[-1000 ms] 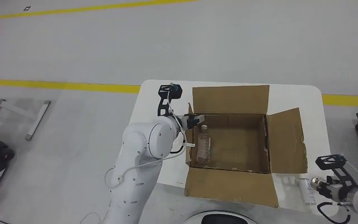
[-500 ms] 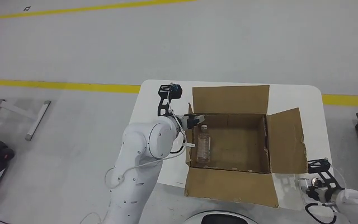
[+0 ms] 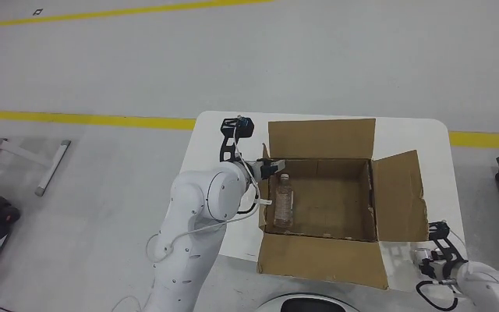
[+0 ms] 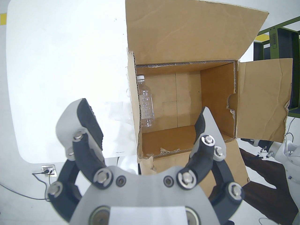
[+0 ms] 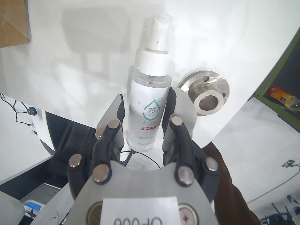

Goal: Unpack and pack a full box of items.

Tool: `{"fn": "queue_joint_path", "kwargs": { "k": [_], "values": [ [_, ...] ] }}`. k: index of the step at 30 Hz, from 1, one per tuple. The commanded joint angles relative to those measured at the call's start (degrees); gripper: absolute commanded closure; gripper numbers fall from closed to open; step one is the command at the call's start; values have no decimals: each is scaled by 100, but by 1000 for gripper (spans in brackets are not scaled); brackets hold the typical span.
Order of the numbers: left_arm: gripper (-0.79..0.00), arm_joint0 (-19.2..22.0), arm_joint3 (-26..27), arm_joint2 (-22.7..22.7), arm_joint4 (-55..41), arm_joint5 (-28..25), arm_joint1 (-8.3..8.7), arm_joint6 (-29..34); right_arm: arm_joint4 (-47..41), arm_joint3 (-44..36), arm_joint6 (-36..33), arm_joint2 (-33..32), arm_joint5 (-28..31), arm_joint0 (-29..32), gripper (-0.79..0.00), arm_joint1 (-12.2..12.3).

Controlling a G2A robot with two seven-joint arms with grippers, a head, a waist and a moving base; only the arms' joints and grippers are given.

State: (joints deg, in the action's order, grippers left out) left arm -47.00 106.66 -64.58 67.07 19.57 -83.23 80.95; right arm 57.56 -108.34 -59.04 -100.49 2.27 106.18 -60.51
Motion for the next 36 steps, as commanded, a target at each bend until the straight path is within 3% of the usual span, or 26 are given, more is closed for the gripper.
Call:
{"fn": "queue_joint_path", "kwargs": {
  "k": [1, 3, 4, 5, 12, 23, 30, 36],
  "values": [
    [-785, 0, 0, 0, 0, 0, 0, 0, 19, 20, -6, 25, -1, -22, -262, 1],
    [-785, 0, 0, 0, 0, 0, 0, 0, 35, 34, -9, 40, -8, -42, -175, 1],
    [-785, 0, 0, 0, 0, 0, 0, 0, 35, 40, 3, 41, -15, -58, -22, 2],
    [-785, 0, 0, 0, 0, 0, 0, 0, 18, 43, 24, 30, -18, -68, 0, 2],
    [-785, 0, 0, 0, 0, 0, 0, 0, -882, -211, 297, -571, 128, 61, 0, 0],
    [-785, 0, 0, 0, 0, 0, 0, 0, -3882, -1485, 1125, -2760, 1117, 643, 0, -60],
    [-785, 0, 0, 0, 0, 0, 0, 0, -4898, -2275, 1019, -3098, 1467, 702, 0, -66],
    [-785, 0, 0, 0, 0, 0, 0, 0, -4746, -2631, 1017, -2594, 1558, 505, 0, -23]
  ]
}}
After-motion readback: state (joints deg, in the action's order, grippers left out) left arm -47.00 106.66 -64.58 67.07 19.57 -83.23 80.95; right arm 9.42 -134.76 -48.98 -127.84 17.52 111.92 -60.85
